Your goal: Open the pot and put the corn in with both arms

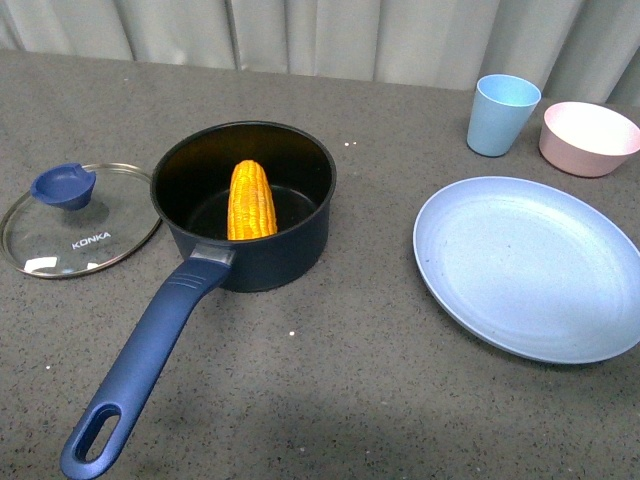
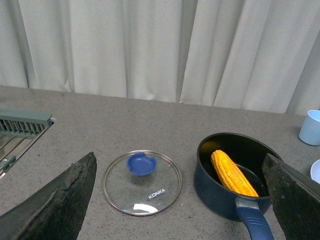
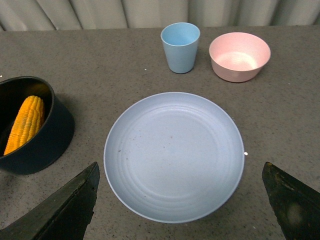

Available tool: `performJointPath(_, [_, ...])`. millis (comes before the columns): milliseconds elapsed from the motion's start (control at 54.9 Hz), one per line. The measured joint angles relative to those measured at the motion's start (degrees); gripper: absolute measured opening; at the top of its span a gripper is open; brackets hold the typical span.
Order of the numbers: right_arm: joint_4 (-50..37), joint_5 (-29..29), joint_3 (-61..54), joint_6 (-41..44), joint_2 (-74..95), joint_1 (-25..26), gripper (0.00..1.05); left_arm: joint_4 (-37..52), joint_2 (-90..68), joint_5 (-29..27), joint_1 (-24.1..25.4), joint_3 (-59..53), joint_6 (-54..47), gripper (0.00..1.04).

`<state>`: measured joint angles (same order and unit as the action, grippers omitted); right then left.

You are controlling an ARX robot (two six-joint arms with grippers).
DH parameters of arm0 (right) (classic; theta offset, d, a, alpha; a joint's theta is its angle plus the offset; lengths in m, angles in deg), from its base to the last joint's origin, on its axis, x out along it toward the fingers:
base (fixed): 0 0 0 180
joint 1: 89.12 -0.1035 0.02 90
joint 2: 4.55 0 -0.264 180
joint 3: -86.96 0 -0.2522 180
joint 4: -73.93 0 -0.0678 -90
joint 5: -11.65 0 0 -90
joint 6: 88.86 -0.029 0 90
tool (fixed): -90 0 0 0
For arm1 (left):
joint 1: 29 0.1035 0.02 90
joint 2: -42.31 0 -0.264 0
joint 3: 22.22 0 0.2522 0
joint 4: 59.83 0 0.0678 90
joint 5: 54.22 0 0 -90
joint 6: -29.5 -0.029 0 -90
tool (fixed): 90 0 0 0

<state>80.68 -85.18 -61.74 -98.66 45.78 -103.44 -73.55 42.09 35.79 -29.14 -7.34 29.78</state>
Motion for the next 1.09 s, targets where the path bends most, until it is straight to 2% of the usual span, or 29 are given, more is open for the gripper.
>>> performJointPath(328, [5.2, -1.05, -8.9, 6.54, -20.83, 6.54, 0.95, 0.0, 0.0, 0.0, 0.0, 0.0, 0.0, 0.98])
performJointPath(583, [5.75, 0.9, -10.51, 9.64, -26.6, 7.45, 0.95, 0.0, 0.0, 0.0, 0.0, 0.0, 0.0, 0.98])
performJointPath(601, [4.17, 0.7, -11.13, 9.57, -26.6, 7.48, 0.94, 0.0, 0.0, 0.0, 0.0, 0.0, 0.0, 0.98])
performJointPath(620, [-1.18, 0.68, -13.11, 9.6, -26.95, 7.61, 0.89, 0.0, 0.0, 0.0, 0.0, 0.0, 0.0, 0.98])
performJointPath(674, [-8.87, 4.48, -16.46, 9.62, -28.15, 9.97, 0.8, 0.0, 0.0, 0.0, 0.0, 0.0, 0.02, 0.98])
performJointPath(747, [-12.33, 6.29, -17.22, 9.66, -29.97, 13.18, 0.68, 0.0, -0.02, 0.0, 0.0, 0.0, 0.0, 0.98])
performJointPath(1093, [-6.84, 6.75, -17.25, 9.64, -36.61, 14.19, 0.11, 0.0, 0.0, -0.02, 0.0, 0.0, 0.0, 0.98])
